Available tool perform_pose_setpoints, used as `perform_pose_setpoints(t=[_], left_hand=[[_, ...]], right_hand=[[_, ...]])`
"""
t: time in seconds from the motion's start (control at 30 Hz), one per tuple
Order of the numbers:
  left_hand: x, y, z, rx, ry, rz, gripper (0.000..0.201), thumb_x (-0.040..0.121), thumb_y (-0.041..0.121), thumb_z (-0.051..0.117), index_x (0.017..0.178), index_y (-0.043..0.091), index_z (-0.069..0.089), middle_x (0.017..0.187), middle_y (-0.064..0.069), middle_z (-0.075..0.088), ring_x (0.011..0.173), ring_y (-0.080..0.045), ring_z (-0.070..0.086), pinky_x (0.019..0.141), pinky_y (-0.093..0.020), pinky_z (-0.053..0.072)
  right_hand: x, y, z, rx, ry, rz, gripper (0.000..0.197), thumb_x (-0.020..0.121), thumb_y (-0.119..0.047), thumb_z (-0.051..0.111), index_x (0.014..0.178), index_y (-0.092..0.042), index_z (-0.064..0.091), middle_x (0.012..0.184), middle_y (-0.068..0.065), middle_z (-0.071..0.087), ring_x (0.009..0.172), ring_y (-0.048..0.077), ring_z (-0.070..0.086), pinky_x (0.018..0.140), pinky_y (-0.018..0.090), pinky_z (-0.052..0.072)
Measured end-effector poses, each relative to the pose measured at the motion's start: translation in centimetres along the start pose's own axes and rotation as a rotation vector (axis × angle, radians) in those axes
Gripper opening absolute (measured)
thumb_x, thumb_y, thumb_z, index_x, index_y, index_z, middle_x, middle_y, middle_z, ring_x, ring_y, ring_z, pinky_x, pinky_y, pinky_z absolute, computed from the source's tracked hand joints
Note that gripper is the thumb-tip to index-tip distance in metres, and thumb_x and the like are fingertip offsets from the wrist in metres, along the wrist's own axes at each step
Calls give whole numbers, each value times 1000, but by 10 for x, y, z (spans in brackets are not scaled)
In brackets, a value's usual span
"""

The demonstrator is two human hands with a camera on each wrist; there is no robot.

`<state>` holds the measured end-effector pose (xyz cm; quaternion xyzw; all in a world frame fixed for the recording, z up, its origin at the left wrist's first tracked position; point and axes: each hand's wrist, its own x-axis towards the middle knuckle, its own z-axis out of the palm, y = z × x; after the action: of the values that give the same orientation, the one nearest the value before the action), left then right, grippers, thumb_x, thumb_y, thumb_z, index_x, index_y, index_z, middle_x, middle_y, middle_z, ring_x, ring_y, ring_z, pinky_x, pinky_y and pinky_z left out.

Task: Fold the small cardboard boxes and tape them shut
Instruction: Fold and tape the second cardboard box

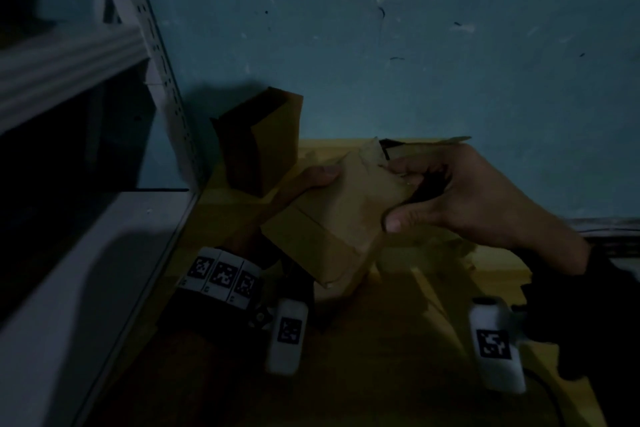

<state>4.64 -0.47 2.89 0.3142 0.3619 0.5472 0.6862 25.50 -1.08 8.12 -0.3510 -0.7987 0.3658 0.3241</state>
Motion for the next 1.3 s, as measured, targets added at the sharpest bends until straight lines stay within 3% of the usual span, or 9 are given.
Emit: perform_pose_setpoints(t=[0.23, 0.43, 0.53, 0.6, 0.7, 0.87, 0.97, 1.07, 1.3], left_hand=[[6, 9, -13, -11, -609, 2, 39, 97, 28, 51, 120, 0, 66, 113, -16, 70, 106, -22, 67, 92, -31, 52], [21, 3, -22, 61, -373, -8, 34, 76, 35, 76, 98, 10, 72, 81, -3, 74, 72, -13, 72, 64, -24, 57], [26, 2, -26, 8, -230, -119, 94, 23, 30, 100, 100, 2, 54, 65, -13, 67, 51, -22, 68, 45, -29, 54], [21, 12, -16, -24, -385, -139, 75, 52, 15, 95, 112, 2, 53, 87, -21, 71, 75, -24, 73, 65, -33, 59], [22, 19, -23, -83, -838, 69, 44, 102, 1, 16, 140, -9, 36, 140, -23, 51, 129, -29, 50, 110, -37, 35], [25, 12, -30, -45, -713, 61, 49, 100, 13, 48, 138, -14, 33, 128, -35, 54, 119, -39, 57, 102, -44, 44], [25, -4, -35, -57, -369, -177, 105, 35, 25, 100, 120, -3, 46, 75, -22, 68, 59, -26, 71, 51, -29, 57], [-2, 11, -33, -199, -345, -145, 33, 98, 14, 50, 123, -7, 53, 112, -26, 64, 100, -25, 70, 90, -31, 52], [29, 2, -30, 49, -805, 33, 41, 100, 28, 44, 128, 4, 61, 122, -12, 68, 113, -20, 64, 97, -31, 49]], right_hand=[[-2, -1, -2, -10, -32, 28, 60, 68, -24, 83, 125, -8, 70, 111, -5, 77, 104, 10, 73, 98, 37, 56], [-2, -4, 1, -204, 17, -31, 58, 77, -29, 77, 131, -11, 66, 123, -6, 70, 108, -3, 66, 91, 19, 54], [0, -2, 3, -223, 42, -19, 54, 83, -20, 77, 134, -9, 63, 128, -1, 68, 116, 1, 63, 94, 16, 51], [-2, -7, 5, -185, 41, 3, 57, 79, -25, 78, 133, -11, 64, 116, -11, 72, 104, -7, 65, 83, 7, 49], [-4, -16, 6, -160, 20, 17, 53, 74, -24, 81, 123, -27, 62, 79, -36, 68, 78, -17, 65, 64, 1, 45], [-5, -17, 7, -144, 13, -18, 39, 78, -12, 81, 103, -37, 64, 69, -30, 70, 55, -12, 61, 52, 2, 39], [-6, -17, 6, -112, 11, 1, 38, 79, -11, 80, 113, -23, 68, 71, -26, 72, 54, -10, 60, 53, 3, 40], [-6, -16, 4, -117, -19, 12, 36, 82, -12, 78, 117, -13, 72, 83, -18, 77, 59, -6, 64, 58, 7, 45], [-5, -10, 3, -200, 6, 21, 42, 83, -21, 79, 122, -9, 71, 80, -8, 78, 61, 15, 69, 55, 35, 53]])
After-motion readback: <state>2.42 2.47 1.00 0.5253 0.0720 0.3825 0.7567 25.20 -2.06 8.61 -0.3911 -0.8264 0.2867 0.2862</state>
